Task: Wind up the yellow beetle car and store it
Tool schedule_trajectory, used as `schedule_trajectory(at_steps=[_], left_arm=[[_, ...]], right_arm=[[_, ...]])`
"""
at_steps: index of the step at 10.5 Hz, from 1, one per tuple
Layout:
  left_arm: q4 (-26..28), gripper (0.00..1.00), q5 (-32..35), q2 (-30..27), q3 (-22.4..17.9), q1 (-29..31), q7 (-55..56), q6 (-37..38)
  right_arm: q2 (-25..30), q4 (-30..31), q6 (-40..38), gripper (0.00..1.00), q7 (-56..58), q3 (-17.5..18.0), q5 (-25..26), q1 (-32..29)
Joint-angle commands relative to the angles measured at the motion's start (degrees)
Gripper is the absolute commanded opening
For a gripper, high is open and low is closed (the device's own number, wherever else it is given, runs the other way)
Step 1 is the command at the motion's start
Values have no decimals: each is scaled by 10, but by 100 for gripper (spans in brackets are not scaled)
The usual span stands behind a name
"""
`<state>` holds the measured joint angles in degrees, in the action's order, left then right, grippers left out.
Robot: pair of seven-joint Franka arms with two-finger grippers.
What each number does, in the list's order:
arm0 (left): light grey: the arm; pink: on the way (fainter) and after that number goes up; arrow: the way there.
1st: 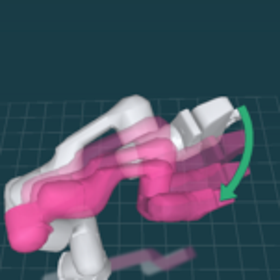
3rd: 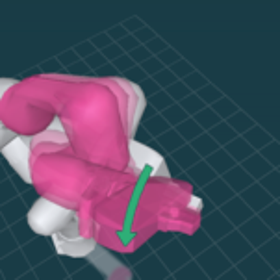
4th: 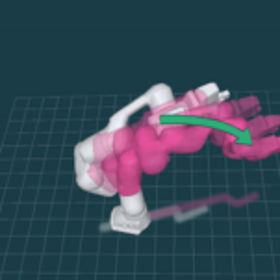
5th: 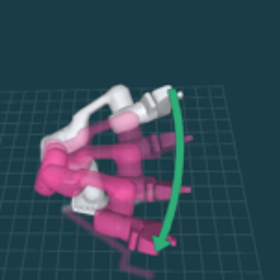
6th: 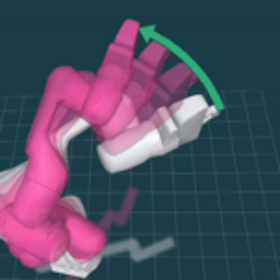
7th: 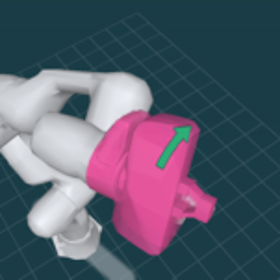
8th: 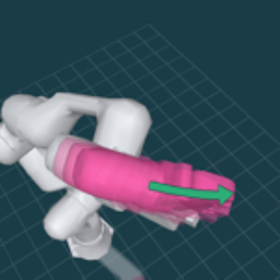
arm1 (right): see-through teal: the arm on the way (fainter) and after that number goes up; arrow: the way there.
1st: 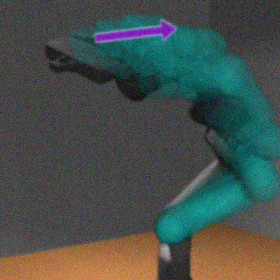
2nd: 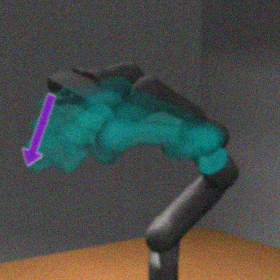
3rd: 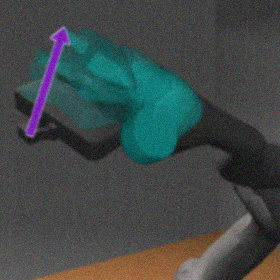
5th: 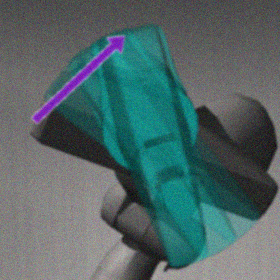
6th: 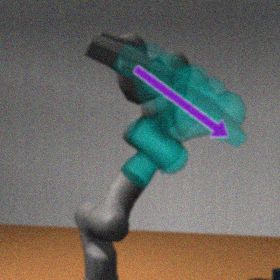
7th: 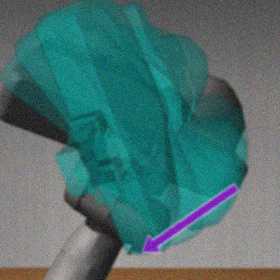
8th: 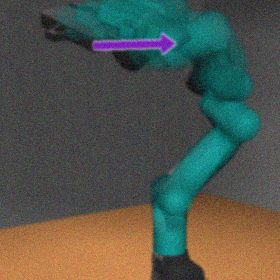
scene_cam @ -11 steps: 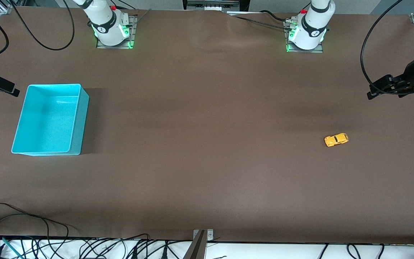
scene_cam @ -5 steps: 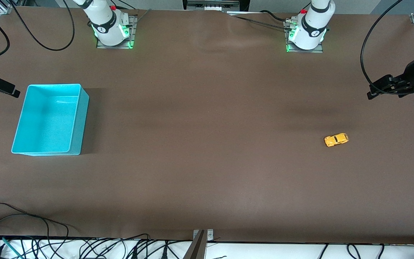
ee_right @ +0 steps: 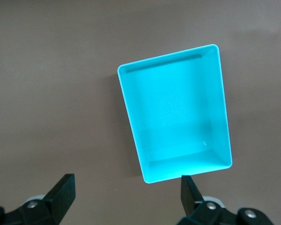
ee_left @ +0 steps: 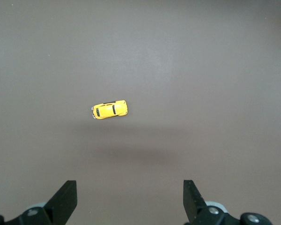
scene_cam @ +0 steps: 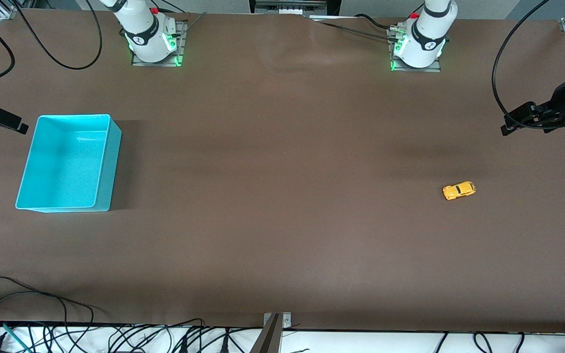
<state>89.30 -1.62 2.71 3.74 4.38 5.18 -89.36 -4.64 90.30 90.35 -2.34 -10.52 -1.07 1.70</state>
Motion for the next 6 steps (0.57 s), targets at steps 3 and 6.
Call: schedule_trajectory(at_steps=[3, 6], left_arm=[[1, 100, 6, -3, 7, 6, -4, 5], [1, 100, 6, -3, 6, 6, -3, 5]], right_arm=[[-5, -11, -12, 100, -7, -2, 5, -1], [-7, -11, -9, 100, -7, -2, 5, -2]])
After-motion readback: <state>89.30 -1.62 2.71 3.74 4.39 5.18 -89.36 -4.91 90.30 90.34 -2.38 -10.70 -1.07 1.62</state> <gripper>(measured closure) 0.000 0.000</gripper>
